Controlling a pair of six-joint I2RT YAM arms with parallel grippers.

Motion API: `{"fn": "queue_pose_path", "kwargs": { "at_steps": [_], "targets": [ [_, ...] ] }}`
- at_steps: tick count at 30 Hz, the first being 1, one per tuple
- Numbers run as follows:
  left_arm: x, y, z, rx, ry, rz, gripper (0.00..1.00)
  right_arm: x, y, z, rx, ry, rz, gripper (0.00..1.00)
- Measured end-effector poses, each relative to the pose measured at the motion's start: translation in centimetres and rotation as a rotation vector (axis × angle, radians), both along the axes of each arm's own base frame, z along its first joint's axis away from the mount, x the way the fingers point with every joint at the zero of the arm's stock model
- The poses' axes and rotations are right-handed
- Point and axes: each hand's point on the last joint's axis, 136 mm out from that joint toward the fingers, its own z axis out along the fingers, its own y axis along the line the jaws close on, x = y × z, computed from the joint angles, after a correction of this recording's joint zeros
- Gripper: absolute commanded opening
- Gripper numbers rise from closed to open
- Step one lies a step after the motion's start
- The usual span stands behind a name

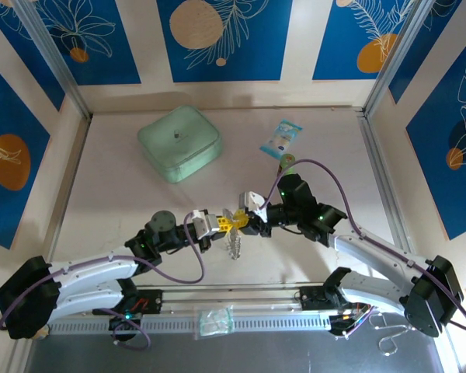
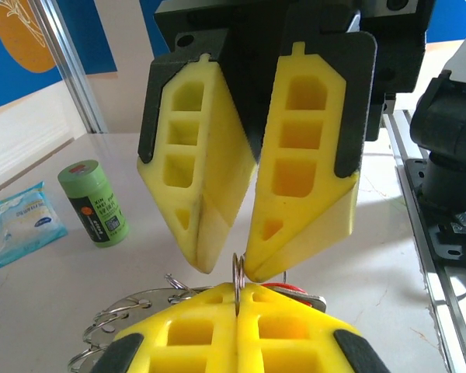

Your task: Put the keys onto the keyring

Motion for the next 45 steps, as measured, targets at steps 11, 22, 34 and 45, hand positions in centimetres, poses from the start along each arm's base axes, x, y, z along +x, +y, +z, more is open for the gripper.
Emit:
{"fn": "queue_pose_path", "kwargs": {
  "at_steps": [11, 22, 34, 45],
  "targets": [
    [0.0, 0.0, 0.0, 0.001, 0.000, 0.000, 0.00, 0.0, -0.5, -0.3, -0.016, -0.037, 0.026, 0.22],
    [-0.4, -0.1, 0.0, 0.000, 0.002, -0.022, 0.00, -0.4, -0.4, -1.2, -0.041, -0.012, 0.064, 0.17],
    [-0.1, 0.0, -0.3, 0.007, 0.010, -0.005, 0.14, -0.5, -0.3, -1.3, -0.059, -0.002, 0.098, 0.00],
    [0.8, -0.2, 0.0, 0.075, 0.019, 0.029, 0.19, 0.0, -0.5, -1.0, -0.132, -0.025, 0.105, 0.00]
  ]
}}
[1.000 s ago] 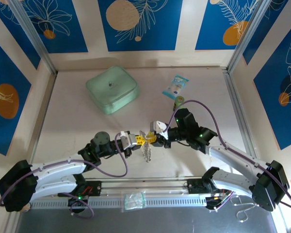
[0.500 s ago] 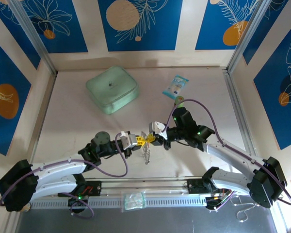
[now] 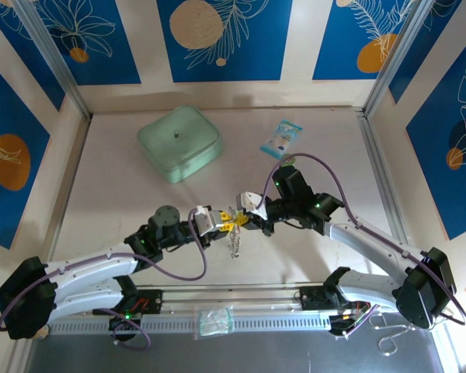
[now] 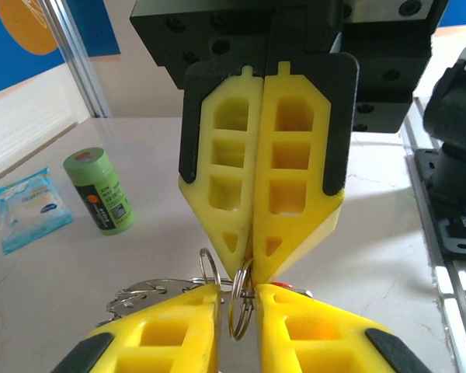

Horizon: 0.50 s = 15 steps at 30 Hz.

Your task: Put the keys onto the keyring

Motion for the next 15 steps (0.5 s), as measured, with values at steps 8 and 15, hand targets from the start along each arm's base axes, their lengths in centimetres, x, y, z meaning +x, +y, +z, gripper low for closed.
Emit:
{"fn": "queue_pose_path", "kwargs": {
  "at_steps": [8, 15],
  "targets": [
    [0.47, 0.04, -0.36, 0.076, -0.012, 0.012, 0.20, 0.26, -0.19, -0.01, -0.046, -0.010, -0.002, 0.00],
    [0.49, 0.25, -1.09, 0.114, -0.014, 0.014, 0.18, 0.22, -0.17, 0.16, -0.059, -0.010, 0.002, 0.00]
  ]
}}
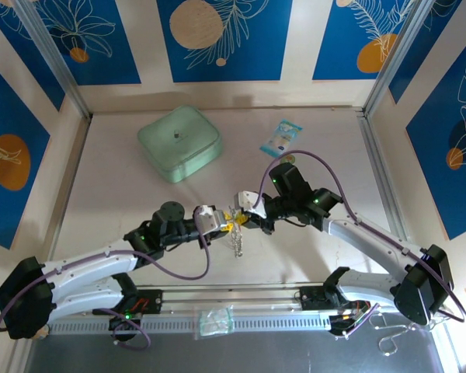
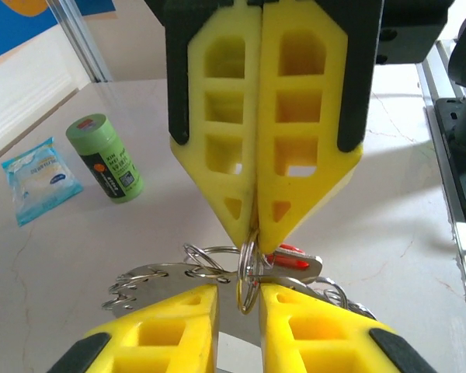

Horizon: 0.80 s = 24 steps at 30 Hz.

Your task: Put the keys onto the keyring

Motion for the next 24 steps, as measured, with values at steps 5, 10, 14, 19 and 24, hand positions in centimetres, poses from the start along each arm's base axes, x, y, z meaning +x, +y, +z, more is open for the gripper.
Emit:
{"fn": "queue_pose_path", "kwargs": {
  "at_steps": [5, 10, 14, 19, 24],
  "targets": [
    [0.04, 0.09, -0.23, 0.013, 0.003, 0.004, 0.19, -0.03, 0.09, -0.14, -0.012, -0.004, 0.006, 0.00],
    [0.05, 0.08, -0.20, 0.015, 0.001, 0.003, 0.19, -0.01, 0.30, -0.19, -0.038, -0.029, 0.017, 0.00],
    [0.03, 0.08, -0.22, 0.017, 0.003, 0.002, 0.18, -0.05, 0.40, -0.40, -0.057, -0.045, 0.023, 0.00],
    [0.01, 0.10, -0.31, 0.021, 0.007, 0.002, 0.13, 0.07, 0.36, -0.51, -0.075, -0.064, 0.024, 0.00],
    [-0.21, 0.02, -0.31, 0.023, 0.002, -0.013, 0.04, 0.12, 0.34, -0.54, -0.079, -0.070, 0.026, 0.00]
  ]
}}
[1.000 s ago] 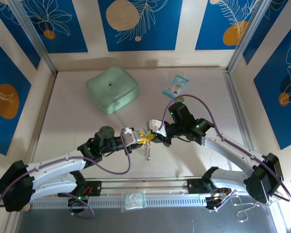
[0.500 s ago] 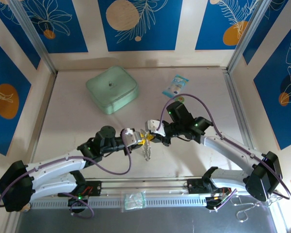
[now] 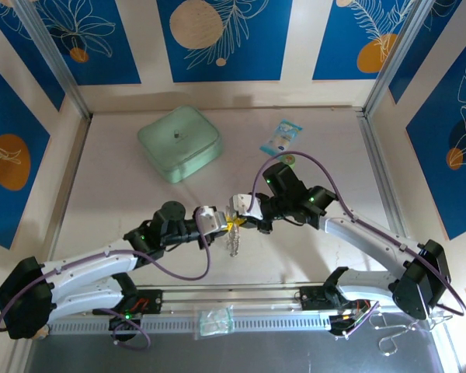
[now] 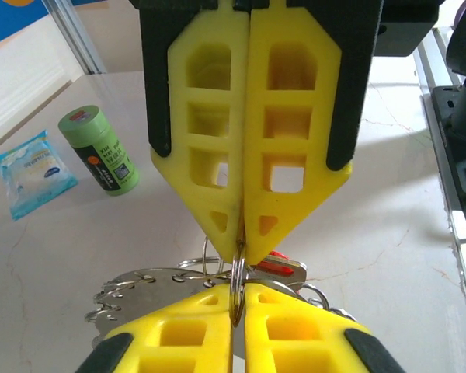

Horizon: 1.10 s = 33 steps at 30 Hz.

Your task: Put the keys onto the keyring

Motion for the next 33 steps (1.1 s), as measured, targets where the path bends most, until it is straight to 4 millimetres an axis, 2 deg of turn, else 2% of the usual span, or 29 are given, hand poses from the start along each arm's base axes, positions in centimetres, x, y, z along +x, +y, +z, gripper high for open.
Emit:
{"fn": "queue_pose_path", "kwargs": {
  "at_steps": [3, 7, 11, 18, 27, 33],
  "targets": [
    [-0.1, 0.0, 0.0, 0.001, 0.003, -0.006, 0.00, 0.0, 0.0, 0.0, 0.000, -0.001, -0.001, 0.00],
    [-0.1, -0.1, 0.3, -0.009, -0.006, -0.007, 0.00, 0.1, -0.2, 0.3, 0.046, 0.023, -0.026, 0.19],
    [-0.2, 0.0, 0.6, -0.044, -0.019, -0.008, 0.00, 0.0, -0.4, 1.1, 0.145, 0.059, -0.047, 0.25],
    [-0.8, 0.4, -0.5, -0.080, 0.000, -0.009, 0.00, -0.3, -0.1, 1.6, 0.225, 0.132, -0.049, 0.26],
    [-0.8, 0.2, 0.5, -0.132, -0.008, -0.009, 0.00, -0.5, 0.3, 1.0, 0.224, 0.175, -0.030, 0.25],
    [-0.9, 0.2, 0.5, -0.136, -0.005, -0.014, 0.00, -0.3, 0.4, 0.7, 0.220, 0.181, -0.032, 0.16]
  ]
}}
